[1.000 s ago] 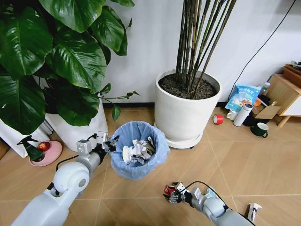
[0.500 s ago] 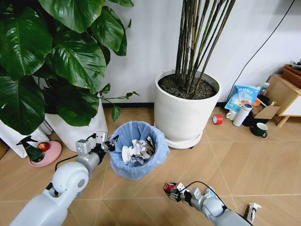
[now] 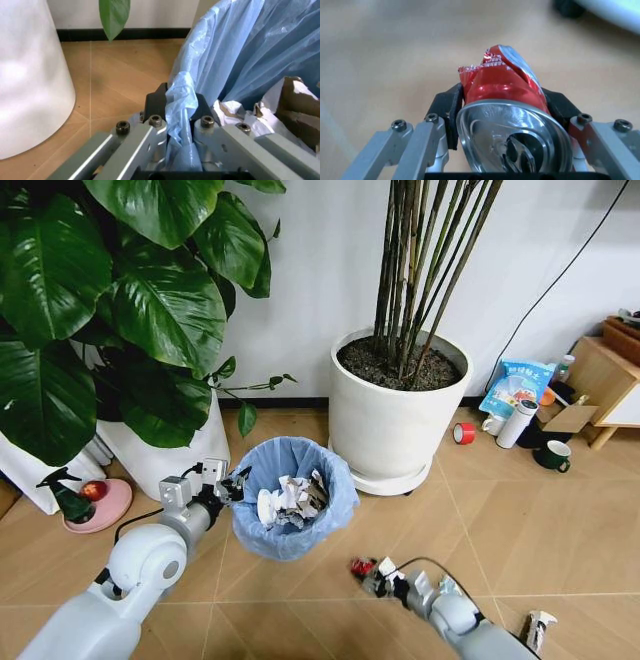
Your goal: Pick up the trash bin and place the garbage on the floor into it.
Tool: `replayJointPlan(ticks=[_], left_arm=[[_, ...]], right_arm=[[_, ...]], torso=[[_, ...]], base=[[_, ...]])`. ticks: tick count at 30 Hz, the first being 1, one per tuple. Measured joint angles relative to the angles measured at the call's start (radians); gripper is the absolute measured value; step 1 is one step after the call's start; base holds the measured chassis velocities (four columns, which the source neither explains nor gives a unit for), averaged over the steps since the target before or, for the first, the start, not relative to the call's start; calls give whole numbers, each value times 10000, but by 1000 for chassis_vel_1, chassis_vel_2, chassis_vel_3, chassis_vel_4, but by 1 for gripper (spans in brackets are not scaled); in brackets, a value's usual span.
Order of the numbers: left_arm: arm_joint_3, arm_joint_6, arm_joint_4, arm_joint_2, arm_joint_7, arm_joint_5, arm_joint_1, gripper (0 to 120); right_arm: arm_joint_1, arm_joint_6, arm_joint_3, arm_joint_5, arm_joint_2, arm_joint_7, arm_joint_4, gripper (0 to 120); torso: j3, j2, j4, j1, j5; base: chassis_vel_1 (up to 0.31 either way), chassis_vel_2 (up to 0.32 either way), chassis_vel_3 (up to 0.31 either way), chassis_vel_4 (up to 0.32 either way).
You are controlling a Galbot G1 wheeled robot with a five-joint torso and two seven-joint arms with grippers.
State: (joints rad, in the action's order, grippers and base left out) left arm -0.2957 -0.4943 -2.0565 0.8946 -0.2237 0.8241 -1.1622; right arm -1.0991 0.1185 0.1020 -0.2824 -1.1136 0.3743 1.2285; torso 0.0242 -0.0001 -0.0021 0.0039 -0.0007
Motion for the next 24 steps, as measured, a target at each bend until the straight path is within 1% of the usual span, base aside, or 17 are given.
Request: replayJointPlan(ticks=[3,4,7,8,11,13,14,16,17,21,22,24], left_arm=[[-5,-2,0,-58,-41,-2,-27,1],[-5,-2,0,-58,-41,-2,-27,1],[5,-10,37,-76,-55,-29,-67,1],[5,-10,37,-76,-55,-29,-67,1],[40,-16,95,-82,-55,-38,-68,1],[47,-16,106,-83,-53,-40,-65,1],[49,-20,129,-84,-46,-42,-62,1],[47,-23,174,-87,-25,-42,-62,1],[47,-23,174,-87,-25,-42,-62,1],[81,-57,296,-84,38,-63,-52,1],[81,-57,296,-84,38,-63,-52,1],[174,-64,332,-61,68,-86,-29,1]], right_arm=[[-171,-42,420,-772,296,-412,1213,45],[-171,-42,420,-772,296,-412,1213,45],[-246,-222,656,-1370,722,-800,2427,45],[-246,-222,656,-1370,722,-800,2427,45],[-298,-504,880,-1798,1091,-1103,3700,45],[-301,-564,920,-1865,1138,-1160,3941,45],[-300,-705,1006,-2035,1257,-1340,4604,45],[-232,-853,1059,-2198,1357,-1550,5254,45],[-232,-853,1059,-2198,1357,-1550,5254,45],[44,-1157,1003,-2592,1611,-1932,6365,45],[44,-1157,1003,-2592,1611,-1932,6365,45],[271,-1369,978,-2788,1713,-2024,6819,45]], torso=[[-1,0,-1,0,1],[-1,0,-1,0,1],[-1,0,0,0,0],[-1,0,0,0,0],[-1,0,-1,0,-2],[-2,0,-1,0,-2],[-2,0,-2,0,1],[-2,0,-1,0,1],[-2,0,-1,0,1],[-2,0,-1,0,0],[-2,0,-1,0,0],[-2,0,-1,0,0]], base=[[0,0,0,0],[0,0,0,0],[0,0,0,0],[0,0,0,0],[0,0,0,0],[0,0,0,0],[0,0,0,0],[0,0,0,0],[0,0,0,0],[0,0,0,0],[0,0,0,0],[0,0,0,0]])
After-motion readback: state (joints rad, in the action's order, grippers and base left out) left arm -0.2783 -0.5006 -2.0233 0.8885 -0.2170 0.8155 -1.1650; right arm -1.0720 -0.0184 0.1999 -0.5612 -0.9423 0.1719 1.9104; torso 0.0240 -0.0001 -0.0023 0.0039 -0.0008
